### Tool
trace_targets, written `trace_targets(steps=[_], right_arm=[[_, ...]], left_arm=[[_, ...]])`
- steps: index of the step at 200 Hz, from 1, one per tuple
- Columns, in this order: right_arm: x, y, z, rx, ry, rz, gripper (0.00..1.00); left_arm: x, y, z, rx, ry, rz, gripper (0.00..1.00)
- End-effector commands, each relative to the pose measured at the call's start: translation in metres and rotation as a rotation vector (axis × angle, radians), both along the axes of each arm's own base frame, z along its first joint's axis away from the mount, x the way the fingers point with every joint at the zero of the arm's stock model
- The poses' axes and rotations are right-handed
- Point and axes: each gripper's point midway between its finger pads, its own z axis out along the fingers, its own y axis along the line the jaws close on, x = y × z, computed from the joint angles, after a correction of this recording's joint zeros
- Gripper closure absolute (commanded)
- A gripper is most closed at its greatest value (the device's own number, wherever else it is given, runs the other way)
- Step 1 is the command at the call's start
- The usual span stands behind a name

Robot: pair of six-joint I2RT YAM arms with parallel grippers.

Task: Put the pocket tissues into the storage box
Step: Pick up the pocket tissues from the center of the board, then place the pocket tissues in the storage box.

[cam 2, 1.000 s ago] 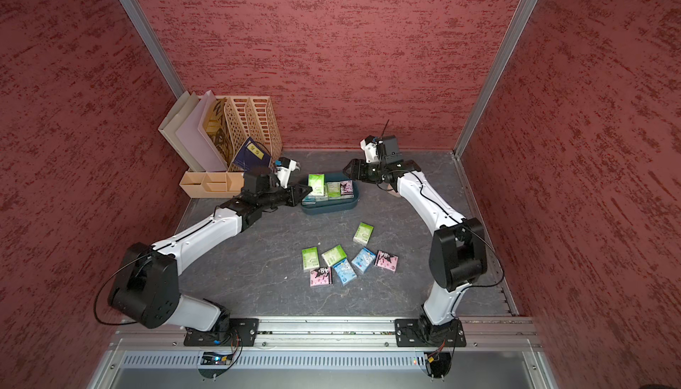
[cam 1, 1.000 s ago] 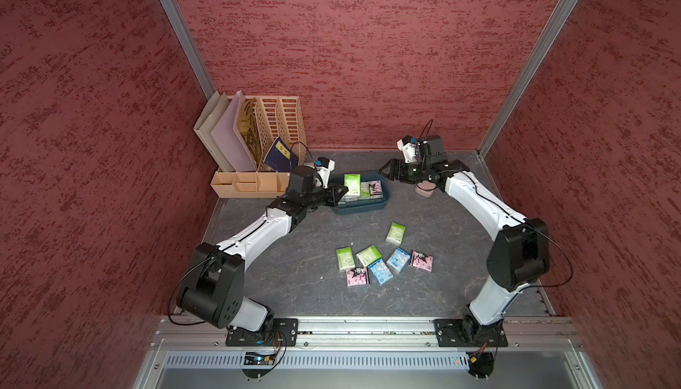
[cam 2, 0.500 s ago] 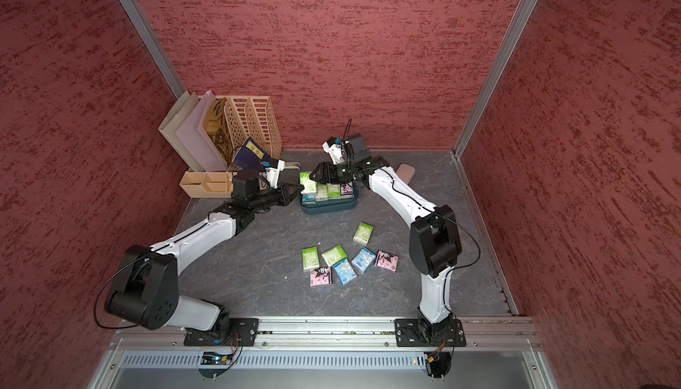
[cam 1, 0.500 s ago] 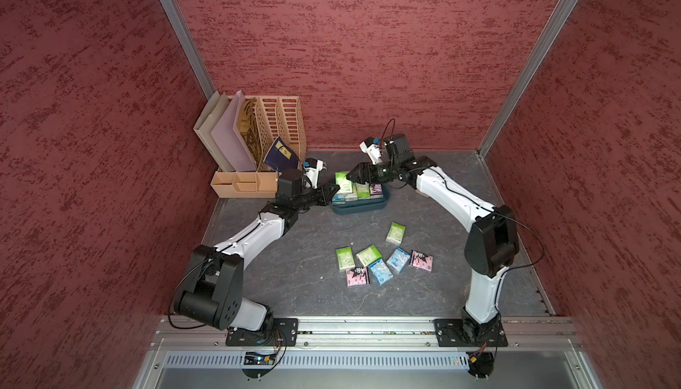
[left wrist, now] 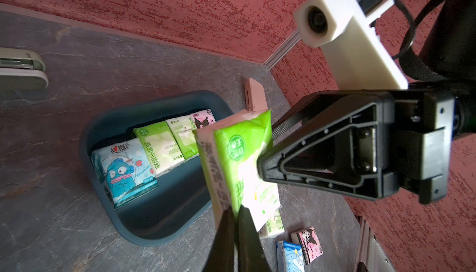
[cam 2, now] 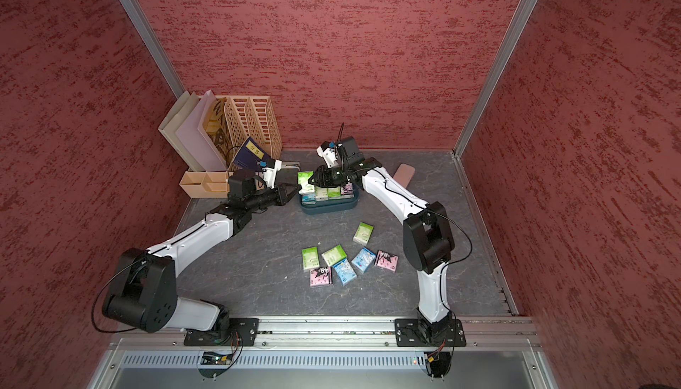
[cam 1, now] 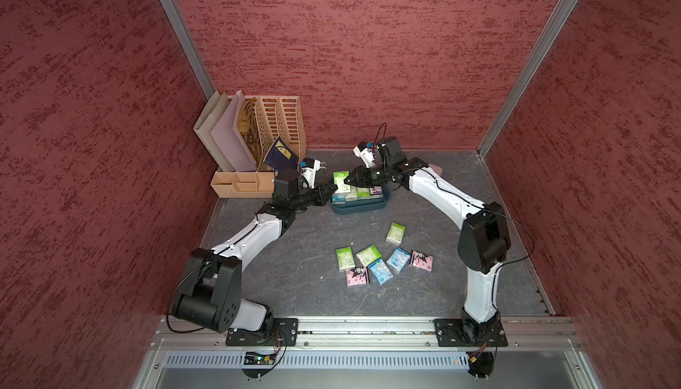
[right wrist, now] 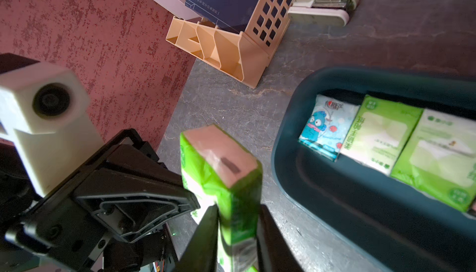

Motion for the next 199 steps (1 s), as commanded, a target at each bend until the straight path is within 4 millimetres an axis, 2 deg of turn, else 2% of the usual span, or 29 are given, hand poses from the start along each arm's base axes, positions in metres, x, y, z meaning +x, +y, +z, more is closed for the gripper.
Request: trace_targets(steps=[1,4,12,18,22,27,32,34,36,75,106,144,199], right_arm=[[0.003,0.009,0.011,0.038,-0.023,0.015,0.96],[0.003,0.009,0.011,0.037,-0.023,0.015,1.0],[0.002,0.009,0.011,0.036,-0.023,0.014,1.0],[0.003,0.008,0.011,0.032,-0.021,0.009,1.0],[0.003,0.008,0.011,0.03,-0.023,0.005,1.0],[0.004,0.007,0.01,0.028,-0.022,0.001,1.0],[0.004,0.007,0.01,0.026,-0.022,-0.001,1.0],[0.004,0.007,0.011,0.027,-0.023,-0.002,1.0],[0.004,0.007,0.01,0.025,-0.022,-0.004,1.0],[0.016,0.001,-0.004,-0.041,-0.017,-0.042,1.0],[0.036,-0.008,-0.032,-0.105,0.053,-0.08,1.0],[0.056,-0.009,-0.067,-0.139,0.113,-0.094,1.0],[0.074,0.004,-0.098,-0.115,0.173,-0.089,1.0]], left_arm=[[-0.006,-0.002,0.009,-0.018,-0.026,-0.033,1.0],[-0.007,-0.002,0.009,-0.018,-0.026,-0.034,1.0],[-0.006,-0.001,0.008,-0.015,-0.022,-0.034,1.0],[-0.006,-0.001,0.008,-0.013,-0.021,-0.034,0.9],[-0.006,0.0,0.008,-0.012,-0.02,-0.032,0.72],[-0.005,0.0,0.007,-0.012,-0.014,-0.03,0.37],[-0.004,0.001,0.007,-0.009,-0.01,-0.025,0.07],[-0.004,0.001,0.007,-0.007,-0.01,-0.023,0.01],[-0.004,0.002,0.007,-0.006,-0.009,-0.021,0.0],[0.005,0.021,0.003,0.037,-0.006,0.096,0.0],[0.01,0.039,0.0,0.063,0.008,0.172,0.0],[0.012,0.045,-0.002,0.066,0.024,0.183,0.0],[0.012,0.046,-0.004,0.069,0.035,0.183,0.0]])
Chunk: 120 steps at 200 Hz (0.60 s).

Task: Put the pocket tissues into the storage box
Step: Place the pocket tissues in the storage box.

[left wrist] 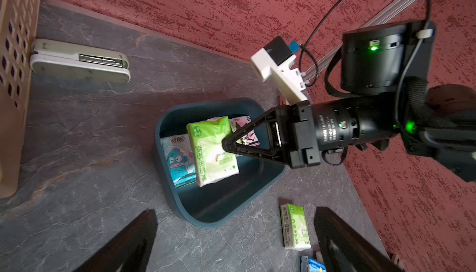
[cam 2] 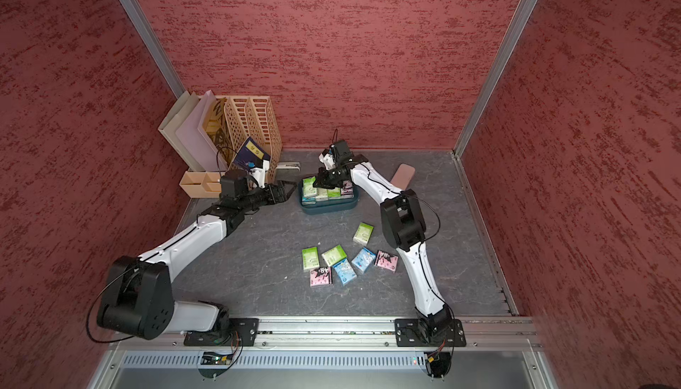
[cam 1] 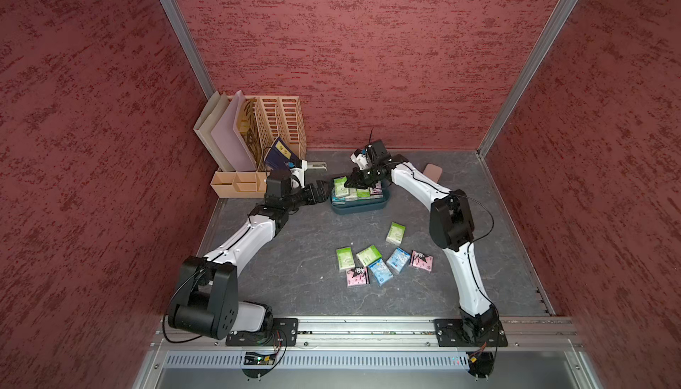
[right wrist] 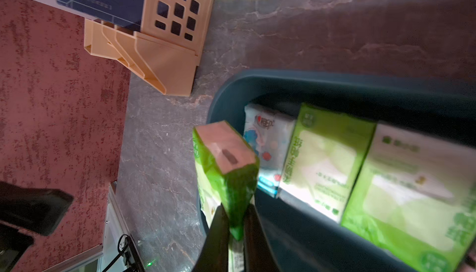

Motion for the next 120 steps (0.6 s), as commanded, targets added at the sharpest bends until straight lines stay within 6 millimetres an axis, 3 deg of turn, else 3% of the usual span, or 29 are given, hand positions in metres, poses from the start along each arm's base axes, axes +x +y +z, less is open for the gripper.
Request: trace_targets(steps=[1,74,92,107,120], right_arm=[[0.007,0.004,0.007,0.025,-0.005,0.001,1.0],[0.018,0.014,-0.013,0.038,0.032,-0.004,1.0],[0.02,0.016,-0.017,0.042,0.04,-0.003,0.91],[0.022,0.017,-0.019,0.041,0.036,-0.006,0.74],[0.023,0.017,-0.02,0.032,0.036,-0.008,0.69]], left_arm=[[0.002,0.003,0.005,0.008,-0.012,0.011,0.0],[0.002,0.003,0.002,0.005,-0.002,0.009,0.0],[0.001,0.003,0.001,0.005,0.0,0.007,0.0],[0.001,0.004,0.001,0.006,0.001,0.009,0.0],[0.001,0.003,0.002,0.002,-0.001,0.007,0.0]])
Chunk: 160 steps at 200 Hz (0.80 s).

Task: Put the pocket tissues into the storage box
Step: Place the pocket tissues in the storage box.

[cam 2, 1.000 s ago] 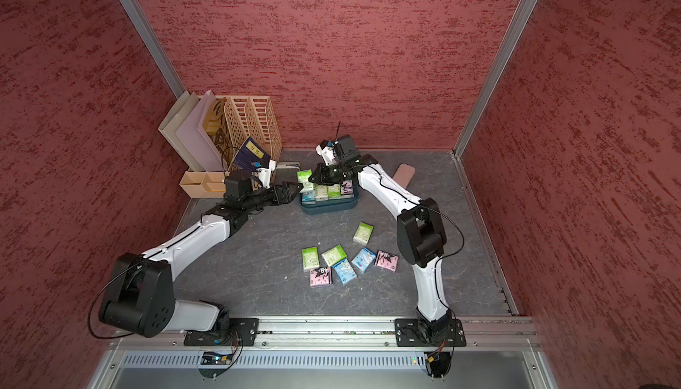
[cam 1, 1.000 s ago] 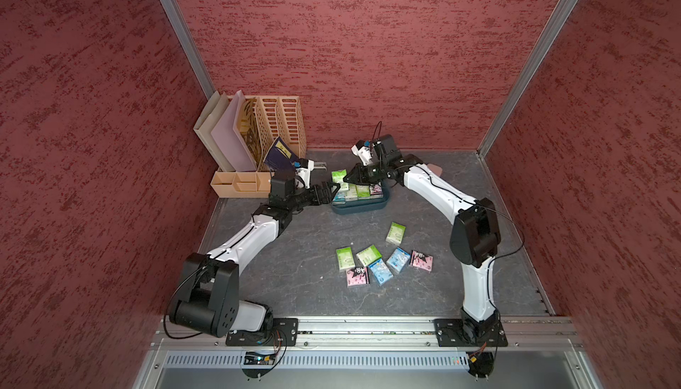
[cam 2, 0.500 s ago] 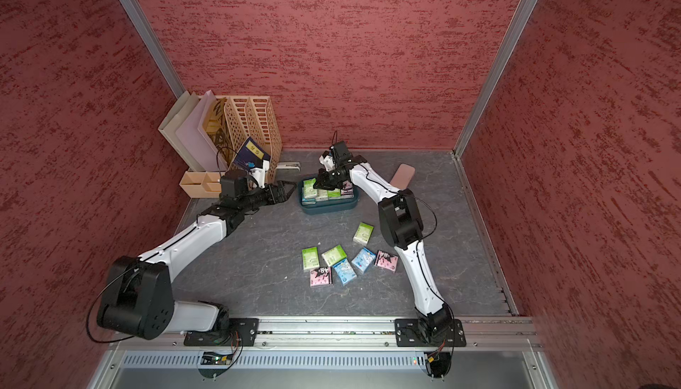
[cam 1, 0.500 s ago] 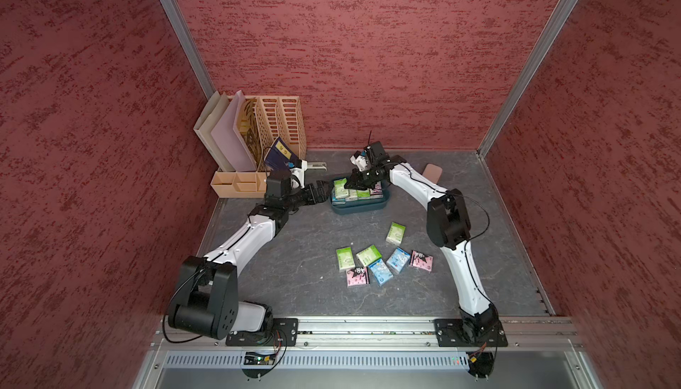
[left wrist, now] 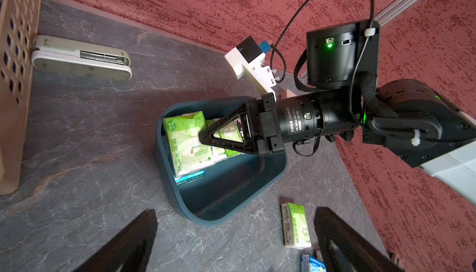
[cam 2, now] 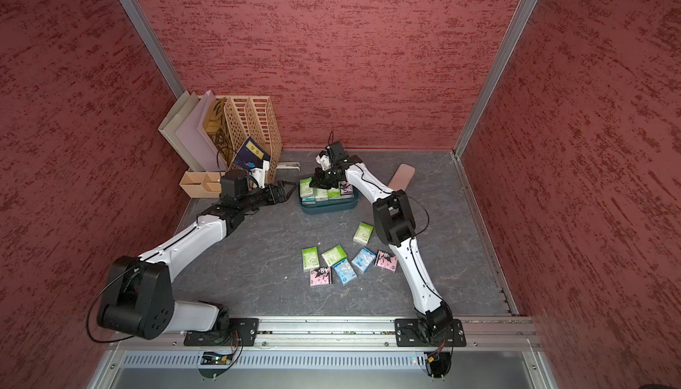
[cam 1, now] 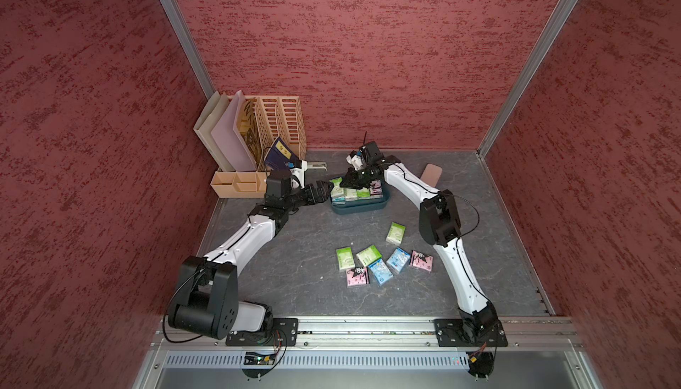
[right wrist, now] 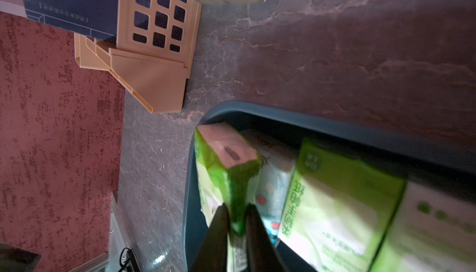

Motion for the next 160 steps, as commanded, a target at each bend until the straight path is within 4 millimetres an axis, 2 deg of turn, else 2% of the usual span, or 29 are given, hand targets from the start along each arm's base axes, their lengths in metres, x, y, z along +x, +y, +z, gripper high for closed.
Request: trace_targets(steps=[1,15,30,80,105,120,140,160], right_arm=[[0.003,0.002,0.003,0.009,0.002,0.002,0.68],[0.004,0.001,0.003,-0.005,-0.007,0.001,0.6],[0.004,-0.002,0.005,-0.02,-0.014,-0.005,0.57],[0.003,-0.012,0.025,-0.057,-0.082,-0.02,0.46],[-0.002,-0.019,0.035,-0.079,-0.093,-0.016,0.45],[-0.006,-0.023,0.039,-0.089,-0.106,-0.022,0.51],[-0.011,-0.023,0.044,-0.08,-0.114,-0.013,0.73],[-0.012,-0.023,0.038,-0.082,-0.097,-0.008,0.8]], left_arm=[[0.002,0.002,0.003,0.0,-0.008,0.005,0.0],[0.001,0.001,0.005,-0.004,-0.008,0.001,0.0],[0.002,0.001,0.006,-0.004,-0.011,0.003,0.0],[0.002,0.001,0.011,-0.006,-0.018,-0.001,0.0],[0.002,0.0,0.014,-0.003,-0.025,-0.003,0.0],[0.001,0.001,0.014,0.001,-0.023,0.0,0.0],[0.001,0.001,0.014,0.004,-0.022,0.0,0.0],[0.003,0.001,0.014,0.0,-0.021,-0.002,0.0]])
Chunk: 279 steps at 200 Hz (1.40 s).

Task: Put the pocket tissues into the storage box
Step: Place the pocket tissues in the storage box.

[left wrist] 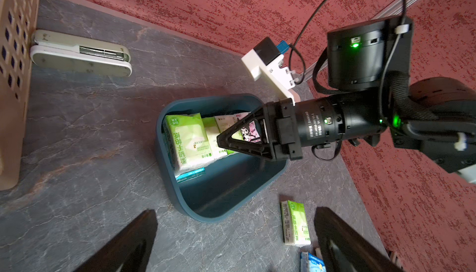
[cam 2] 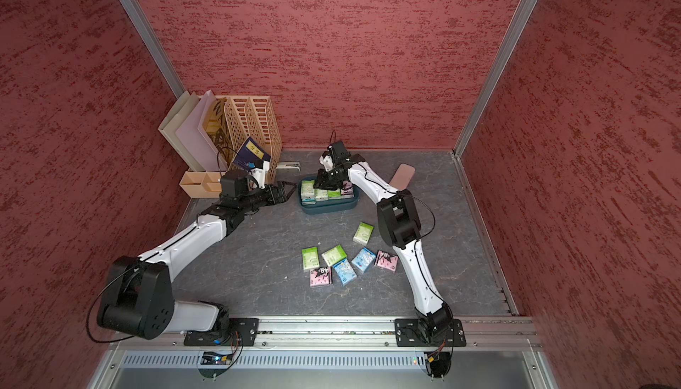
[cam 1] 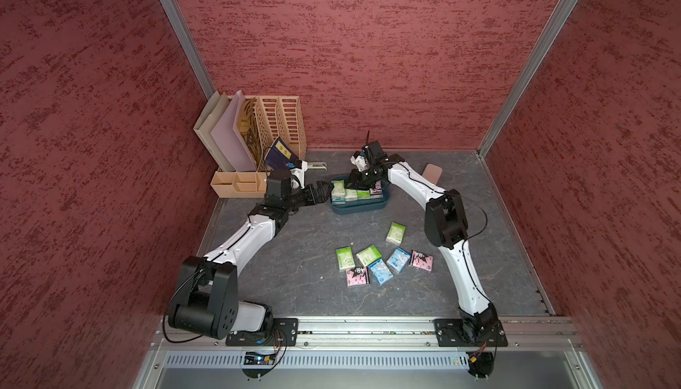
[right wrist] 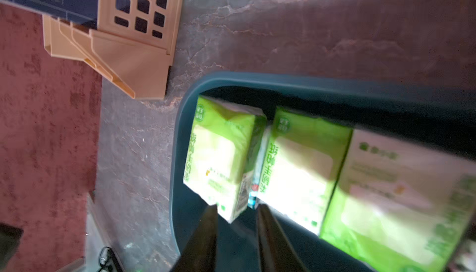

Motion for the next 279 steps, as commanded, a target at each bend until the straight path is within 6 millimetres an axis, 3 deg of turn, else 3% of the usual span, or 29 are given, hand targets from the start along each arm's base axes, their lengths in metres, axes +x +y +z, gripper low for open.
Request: trace_targets(steps=[1,22,100,144,166,197,232,258,279], right_arm=[[0.002,-0.001,0.019,0.008,-0.052,0.005,0.81],[0.004,0.002,0.009,0.003,-0.04,0.001,0.87],[0.012,0.026,-0.018,0.035,-0.006,0.019,0.86],[0.013,0.029,-0.022,0.035,-0.006,0.024,0.85],[0.013,0.03,-0.018,0.04,-0.013,0.025,0.79],[0.013,0.024,0.008,0.049,-0.081,0.012,0.67],[0.012,0.006,0.069,0.123,-0.179,-0.07,0.54],[0.015,-0.04,0.115,0.178,-0.268,-0.215,0.45],[0.013,-0.085,0.135,0.158,-0.315,-0.306,0.42]], left_arm=[[0.004,0.001,0.015,-0.001,-0.033,0.0,0.0],[0.005,0.0,0.016,-0.003,-0.034,-0.002,0.0],[0.002,0.0,0.009,-0.003,-0.01,0.003,0.0],[0.002,-0.001,0.008,-0.002,-0.01,0.001,0.0],[0.003,-0.004,0.008,-0.002,-0.017,-0.003,0.0],[0.006,-0.02,0.007,0.008,-0.009,-0.047,0.0],[0.005,-0.048,0.006,0.076,-0.013,-0.132,0.0],[0.003,-0.068,0.003,0.077,-0.009,-0.189,0.0],[-0.001,-0.087,0.001,0.084,-0.015,-0.235,0.0]])
